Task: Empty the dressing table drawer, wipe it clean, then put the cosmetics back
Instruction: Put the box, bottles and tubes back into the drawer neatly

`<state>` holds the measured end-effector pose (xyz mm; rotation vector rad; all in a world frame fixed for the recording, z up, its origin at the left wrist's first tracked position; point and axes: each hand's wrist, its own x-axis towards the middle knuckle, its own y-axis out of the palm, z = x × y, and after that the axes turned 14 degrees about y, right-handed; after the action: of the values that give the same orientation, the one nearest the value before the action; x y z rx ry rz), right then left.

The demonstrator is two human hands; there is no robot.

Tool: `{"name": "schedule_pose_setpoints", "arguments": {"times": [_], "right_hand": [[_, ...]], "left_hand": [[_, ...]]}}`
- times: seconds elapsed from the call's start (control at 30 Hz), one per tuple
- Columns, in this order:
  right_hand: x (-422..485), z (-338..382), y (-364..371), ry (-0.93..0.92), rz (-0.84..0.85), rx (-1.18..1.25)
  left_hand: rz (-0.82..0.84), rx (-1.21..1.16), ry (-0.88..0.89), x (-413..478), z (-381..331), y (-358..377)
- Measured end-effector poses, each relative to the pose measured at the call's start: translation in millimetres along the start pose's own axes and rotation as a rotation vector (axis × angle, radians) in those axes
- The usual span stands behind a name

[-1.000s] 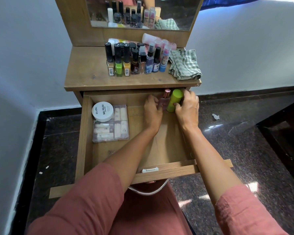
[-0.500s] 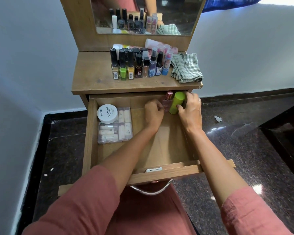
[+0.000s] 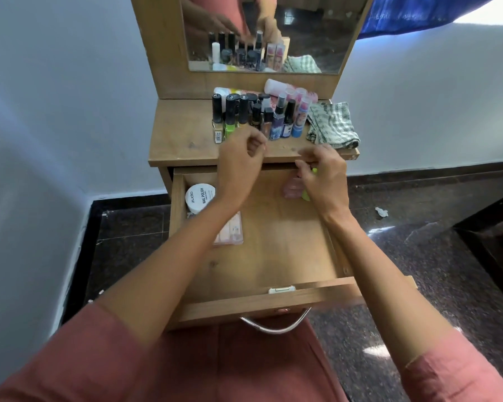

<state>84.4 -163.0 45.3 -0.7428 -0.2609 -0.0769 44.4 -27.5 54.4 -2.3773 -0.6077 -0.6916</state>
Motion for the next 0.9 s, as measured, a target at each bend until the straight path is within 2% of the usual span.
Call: {"name": "schedule_pose_setpoints", "arguments": {"times": [0.23,0.33,0.47,0.6,0.73,0.9], "right_hand": [[17.1,79.6,14.7,-0.224,0.104,0.100],[29.6,101.5,27.5,-0.298,0.117,0.037],[44.4,113.2,42.5,-0.402,0.062,-0.203],[50.0,114.8,47.3,-0.377,0.065,-0.433],[49.7,115.3,48.7,-0.358,0.033,-0.436],[47.1,117.0,43.8,-0.308,0.073,-0.297]], "left_hand": [[-0.252,0.127,0.034,36.2,13.3,-47.4],[-0.190,0.144,-0.016,46.6,21.1,-58.1],[-0.045,0.191,-0.067,56.8,32.6,-61.1],[0.034,0.169,-0.069,61.9,38.1,-59.9],[0.046,0.162,-0.060,61.2,37.6,-57.5],[0.036,0.163,-0.066,60.5,35.3,-59.2]]}}
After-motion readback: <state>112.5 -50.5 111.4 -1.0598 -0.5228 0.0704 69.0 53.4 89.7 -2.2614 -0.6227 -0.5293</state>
